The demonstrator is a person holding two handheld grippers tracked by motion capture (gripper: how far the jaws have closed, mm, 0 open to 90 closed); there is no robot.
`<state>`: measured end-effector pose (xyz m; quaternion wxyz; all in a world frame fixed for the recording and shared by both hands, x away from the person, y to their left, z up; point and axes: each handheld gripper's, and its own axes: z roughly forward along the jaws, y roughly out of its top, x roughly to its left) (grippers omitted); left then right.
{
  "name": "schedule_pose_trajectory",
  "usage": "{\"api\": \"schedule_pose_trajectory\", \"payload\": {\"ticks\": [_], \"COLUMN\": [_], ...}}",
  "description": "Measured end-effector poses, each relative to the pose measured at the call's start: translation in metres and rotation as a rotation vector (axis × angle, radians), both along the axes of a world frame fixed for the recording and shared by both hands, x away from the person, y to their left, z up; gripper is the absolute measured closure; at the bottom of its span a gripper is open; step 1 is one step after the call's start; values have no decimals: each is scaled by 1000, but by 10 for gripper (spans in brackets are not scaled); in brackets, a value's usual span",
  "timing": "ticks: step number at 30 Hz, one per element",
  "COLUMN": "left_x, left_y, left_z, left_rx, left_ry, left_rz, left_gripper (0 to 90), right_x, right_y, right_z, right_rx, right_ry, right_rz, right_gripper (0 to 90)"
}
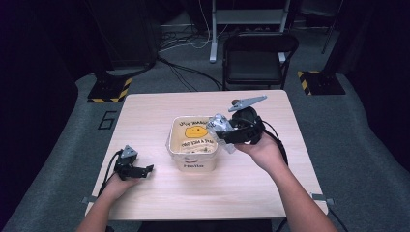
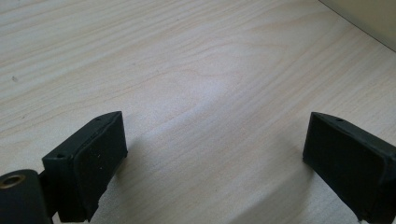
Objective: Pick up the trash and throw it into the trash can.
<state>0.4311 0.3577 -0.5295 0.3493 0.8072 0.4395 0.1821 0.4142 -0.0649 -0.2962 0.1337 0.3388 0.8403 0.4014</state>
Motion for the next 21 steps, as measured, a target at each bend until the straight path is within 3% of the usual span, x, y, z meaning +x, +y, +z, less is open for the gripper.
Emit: {"api": "schedule_pose_trajectory", "payload": {"ticks": [21], "left_x": [0], "left_y": [0], "left_z": [0], "left_rx": [0], "left_ry": [0], "left_rz": [0], "left_gripper": [60], "right_x": [21], "right_y": [35], "right_z": [8], "right_rx": [20], "right_ry": [-12], "right_rz": [49], "right_gripper": [447]}}
